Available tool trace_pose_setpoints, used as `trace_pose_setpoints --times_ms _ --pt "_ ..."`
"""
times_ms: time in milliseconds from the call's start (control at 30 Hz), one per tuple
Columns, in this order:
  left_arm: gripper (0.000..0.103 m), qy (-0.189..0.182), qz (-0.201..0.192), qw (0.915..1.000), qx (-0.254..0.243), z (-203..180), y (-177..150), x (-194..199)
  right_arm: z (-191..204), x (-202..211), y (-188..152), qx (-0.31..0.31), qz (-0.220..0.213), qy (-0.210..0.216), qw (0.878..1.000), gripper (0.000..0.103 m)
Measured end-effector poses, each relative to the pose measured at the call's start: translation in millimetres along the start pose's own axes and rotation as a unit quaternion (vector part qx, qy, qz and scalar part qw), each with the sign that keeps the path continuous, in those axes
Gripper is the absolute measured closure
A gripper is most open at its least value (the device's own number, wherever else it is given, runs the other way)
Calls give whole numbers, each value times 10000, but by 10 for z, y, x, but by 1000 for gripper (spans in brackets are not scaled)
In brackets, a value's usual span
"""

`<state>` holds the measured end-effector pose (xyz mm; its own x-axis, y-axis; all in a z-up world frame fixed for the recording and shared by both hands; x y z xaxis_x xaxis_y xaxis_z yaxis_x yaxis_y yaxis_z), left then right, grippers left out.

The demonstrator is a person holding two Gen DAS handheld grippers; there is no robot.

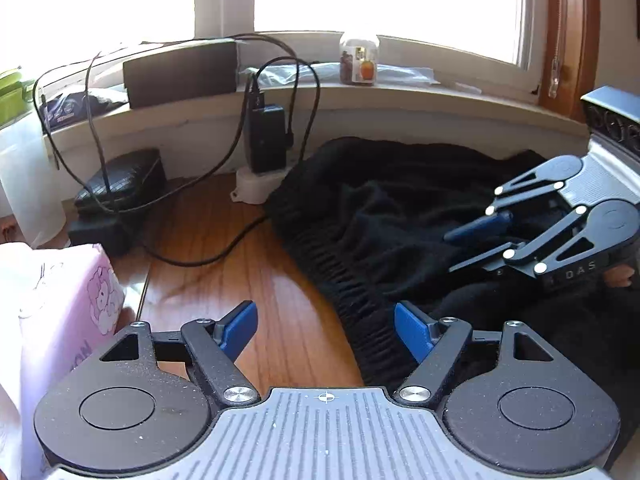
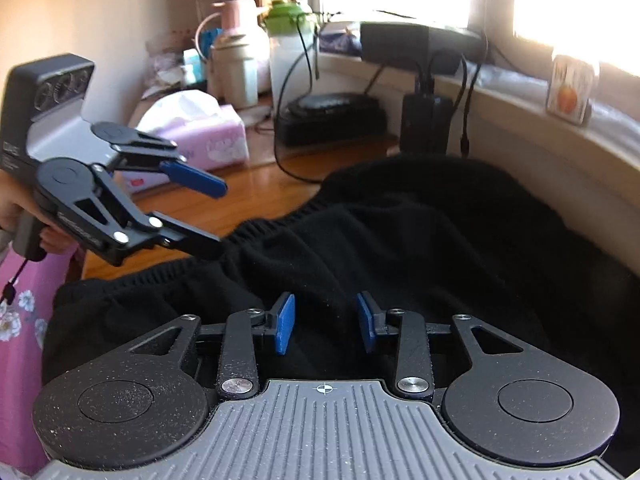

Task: Fold clothes
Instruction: 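Grasp the garment's waistband with the right gripper while the left gripper opens beside it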

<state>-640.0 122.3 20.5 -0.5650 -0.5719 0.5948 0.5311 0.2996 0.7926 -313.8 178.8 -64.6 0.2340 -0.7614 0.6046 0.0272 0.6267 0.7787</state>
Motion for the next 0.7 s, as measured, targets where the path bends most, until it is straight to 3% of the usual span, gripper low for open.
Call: trace_pose_setpoints --times_ms 233,300,433,567,700 --pt "23 -54 -168 9998 -2 -5 115 -3 -163 599 -44 79 -276 -289 9992 102" --pt "23 -100 -149 9998 -14 -27 141 -36 -205 566 -92 -32 -49 -180 9998 101" --pt "23 -155 -181 9997 28 -71 194 -110 -134 406 -241 248 237 -377 9987 97" --pt "27 -276 -96 9995 83 -53 174 -221 -153 380 -291 222 153 -373 9989 97" --pt "29 -723 -211 9963 414 -21 212 -322 -155 465 -223 131 -127 -380 9991 96"
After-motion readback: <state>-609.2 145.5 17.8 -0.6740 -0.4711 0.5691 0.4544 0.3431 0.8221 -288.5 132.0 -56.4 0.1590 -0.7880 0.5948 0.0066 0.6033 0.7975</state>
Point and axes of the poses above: each gripper's, at about its wrist camera, not at the fingertips, and x roughly against the way its jaws point, z to its left, y to its top, the point moved 6 cm from there along -x, roughly the way its jaws point, and after that the axes turned 10 degrees about -x, right-handed, at the moved point
